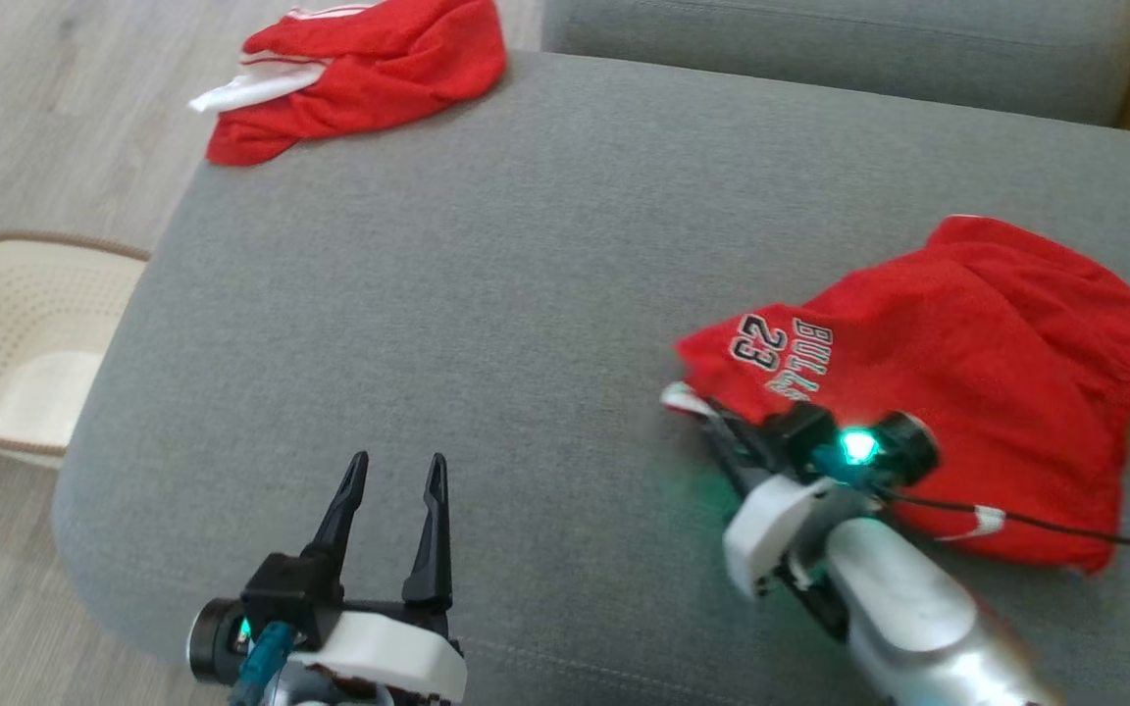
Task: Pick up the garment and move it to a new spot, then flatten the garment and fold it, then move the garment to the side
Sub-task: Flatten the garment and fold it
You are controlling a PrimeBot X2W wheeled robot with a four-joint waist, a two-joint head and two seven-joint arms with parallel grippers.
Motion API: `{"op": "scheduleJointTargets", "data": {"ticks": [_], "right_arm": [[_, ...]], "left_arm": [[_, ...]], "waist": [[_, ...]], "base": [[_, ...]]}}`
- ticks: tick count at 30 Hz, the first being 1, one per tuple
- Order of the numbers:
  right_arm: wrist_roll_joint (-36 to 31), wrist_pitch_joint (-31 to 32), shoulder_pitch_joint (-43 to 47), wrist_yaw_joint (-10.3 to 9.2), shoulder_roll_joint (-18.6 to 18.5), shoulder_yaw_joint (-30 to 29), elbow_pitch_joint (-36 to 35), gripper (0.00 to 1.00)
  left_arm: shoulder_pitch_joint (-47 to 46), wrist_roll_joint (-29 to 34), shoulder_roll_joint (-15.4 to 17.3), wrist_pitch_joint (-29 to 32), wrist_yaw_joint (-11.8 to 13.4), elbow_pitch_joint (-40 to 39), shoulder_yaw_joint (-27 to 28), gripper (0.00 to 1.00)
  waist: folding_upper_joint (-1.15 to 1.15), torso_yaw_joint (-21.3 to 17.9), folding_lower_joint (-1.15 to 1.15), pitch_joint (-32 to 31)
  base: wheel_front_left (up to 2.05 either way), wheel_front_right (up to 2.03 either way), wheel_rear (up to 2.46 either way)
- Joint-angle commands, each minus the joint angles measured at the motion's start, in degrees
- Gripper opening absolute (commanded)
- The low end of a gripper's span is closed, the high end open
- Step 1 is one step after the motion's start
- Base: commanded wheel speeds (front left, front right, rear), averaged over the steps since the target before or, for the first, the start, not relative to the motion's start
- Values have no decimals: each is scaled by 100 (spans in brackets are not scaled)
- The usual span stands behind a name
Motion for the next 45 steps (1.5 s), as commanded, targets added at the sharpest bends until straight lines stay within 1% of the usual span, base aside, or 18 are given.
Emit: {"op": "scheduleJointTargets", "data": {"ticks": [1,8,13,14,15,16,17,21,25,26,30,32,33,34,36,37,40,45], "right_arm": [[169,-90,-193,42,117,246,-221,0],[988,145,-516,42,119,1320,-417,0],[1301,168,-698,42,119,1695,-244,0],[1341,147,-729,42,120,1741,-207,5],[1396,124,-751,42,120,1773,-179,43],[1456,99,-771,42,120,1793,-156,91],[1503,70,-791,42,120,1816,-141,100],[1701,-49,-858,42,120,1812,-166,100],[1770,-143,-903,42,120,1606,-273,100],[1737,-165,-889,42,120,1403,-340,100],[1419,-175,-688,42,111,643,-585,100],[1200,-176,-440,42,13,195,-742,100],[1200,-176,-440,42,13,195,-742,100],[1007,-177,-130,42,-132,-231,-902,100],[856,-177,196,42,-277,-606,-1041,100],[856,-177,196,42,-277,-606,-1041,100],[713,-165,634,42,-455,-998,-1215,100],[669,268,1164,42,-631,-1414,-1639,100]], "left_arm": [[-277,-17,-41,-70,2,-175,172,100],[-327,-50,-41,-70,34,-177,142,100],[-352,-60,-41,-70,50,-187,140,100],[-355,-64,-41,-70,57,-188,143,100],[-354,-66,-41,-70,62,-190,147,100],[-353,-66,-41,-70,67,-193,151,100],[-352,-66,-41,-70,69,-196,154,100],[-347,-56,-41,-70,84,-211,182,100],[-333,-34,-41,-70,80,-225,218,100],[-329,-19,-41,-70,77,-235,226,100],[-296,5,-41,-70,89,-263,263,100],[-275,12,-41,-70,90,-273,280,100],[-275,12,-41,-70,90,-273,280,100],[-259,14,-41,-70,87,-282,289,100],[-249,11,-41,-70,88,-286,294,100],[-249,11,-41,-70,88,-286,294,100],[-237,12,-41,-70,87,-296,305,100],[-248,3,-41,-70,80,-291,308,100]], "waist": [[0,71,0,24],[0,287,0,80],[0,325,0,125],[0,319,0,131],[0,305,0,137],[0,284,0,143],[0,255,0,148],[0,62,0,142],[0,-230,0,101],[0,-384,0,69],[0,-686,0,0],[0,-818,0,-29],[0,-818,0,-29],[0,-936,0,-46],[0,-1037,0,-55],[0,-1037,0,-55],[0,-1161,0,-45],[0,-1281,0,-22]], "base": [[0,0,0],[0,0,0],[0,0,0],[0,0,0],[0,0,0],[0,0,0],[0,0,0],[0,0,0],[0,0,0],[0,0,0],[0,0,0],[0,0,0],[0,0,0],[0,0,0],[0,0,0],[0,0,0],[0,0,0],[0,0,0]]}}
